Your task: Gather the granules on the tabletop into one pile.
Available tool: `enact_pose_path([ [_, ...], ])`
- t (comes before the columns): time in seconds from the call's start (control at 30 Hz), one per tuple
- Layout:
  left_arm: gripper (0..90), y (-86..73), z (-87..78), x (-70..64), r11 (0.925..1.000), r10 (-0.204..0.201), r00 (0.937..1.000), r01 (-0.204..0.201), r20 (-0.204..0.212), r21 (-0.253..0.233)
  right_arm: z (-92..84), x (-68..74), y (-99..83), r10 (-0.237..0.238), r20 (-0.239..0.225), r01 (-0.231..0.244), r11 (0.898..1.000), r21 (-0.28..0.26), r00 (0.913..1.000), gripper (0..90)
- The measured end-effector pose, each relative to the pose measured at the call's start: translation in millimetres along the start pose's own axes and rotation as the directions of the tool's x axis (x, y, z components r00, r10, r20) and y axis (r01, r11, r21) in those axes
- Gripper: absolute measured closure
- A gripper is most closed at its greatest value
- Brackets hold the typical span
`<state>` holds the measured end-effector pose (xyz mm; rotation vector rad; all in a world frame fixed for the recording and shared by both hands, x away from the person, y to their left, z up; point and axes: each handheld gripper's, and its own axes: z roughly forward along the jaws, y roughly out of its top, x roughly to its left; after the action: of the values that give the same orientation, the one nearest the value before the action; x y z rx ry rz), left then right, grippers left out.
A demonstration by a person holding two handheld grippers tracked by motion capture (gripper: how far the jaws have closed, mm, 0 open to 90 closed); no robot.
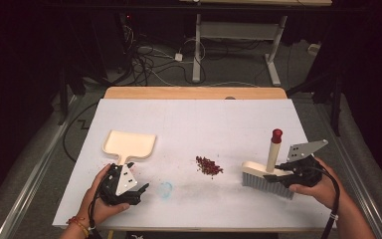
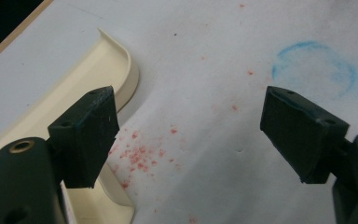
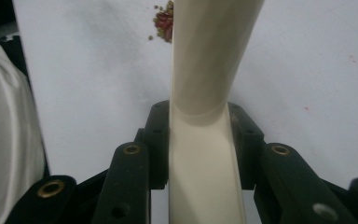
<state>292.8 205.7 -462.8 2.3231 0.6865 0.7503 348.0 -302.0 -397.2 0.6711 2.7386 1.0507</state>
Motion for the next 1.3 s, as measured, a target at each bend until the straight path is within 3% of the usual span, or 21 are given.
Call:
enact_pose_path([
  [0.3, 18.7, -0.4, 1.8, -0.5, 0.9999, 0.008, 1.0, -0.008, 0.005, 0.013, 19.5, -26.1, 11.1, 0.053, 0.101, -0.055, 0.998, 0.018, 0.9935, 57.1],
  [0.53, 18.7, -0.8, 2.6, -1.5, 0.9998, 0.012, 0.9999, -0.012, 0.008, 0.018, 40.1, -47.5, 15.9, 0.035, 0.096, -0.039, 0.999, 0.034, 0.9948, 51.0],
  [0.77, 18.7, -0.6, 4.2, -2.2, 0.9995, 0.017, 0.9997, -0.017, 0.016, 0.028, 44.6, -68.1, 19.9, 0.037, 0.065, -0.039, 0.999, 0.03, 0.9972, 45.5],
  [0.87, 18.7, -0.4, 4.9, -3.0, 0.9993, 0.021, 0.9996, -0.022, 0.017, 0.031, 44.0, -77.1, 20.3, 0.063, 0.092, -0.067, 0.997, 0.044, 0.9937, 39.2],
  [0.97, 18.7, -0.4, 4.9, -3.4, 0.9992, 0.023, 0.9996, -0.024, 0.017, 0.031, 40.7, -84.2, 17.6, 0.113, 0.194, -0.116, 0.993, 0.004, 0.9745, 49.4],
  [1.1, 18.7, -0.8, 3.9, -3.1, 0.9994, 0.021, 0.9997, -0.021, 0.015, 0.026, 37.0, -87.0, 14.5, 0.144, 0.283, -0.144, 0.989, -0.02, 0.9482, 48.1],
  [1.2, 18.8, -0.8, 3.6, -3.3, 0.9995, 0.02, 0.9997, -0.021, 0.013, 0.024, 34.7, -86.1, 14.7, 0.186, 0.355, -0.177, 0.983, -0.058, 0.9163, 48.3],
  [1.3, 18.7, -0.7, 3.0, -3.6, 0.9995, 0.022, 0.9997, -0.023, 0.012, 0.023, 35.7, -84.3, 16.4, 0.202, 0.385, -0.182, 0.979, -0.088, 0.9007, 47.4],
])
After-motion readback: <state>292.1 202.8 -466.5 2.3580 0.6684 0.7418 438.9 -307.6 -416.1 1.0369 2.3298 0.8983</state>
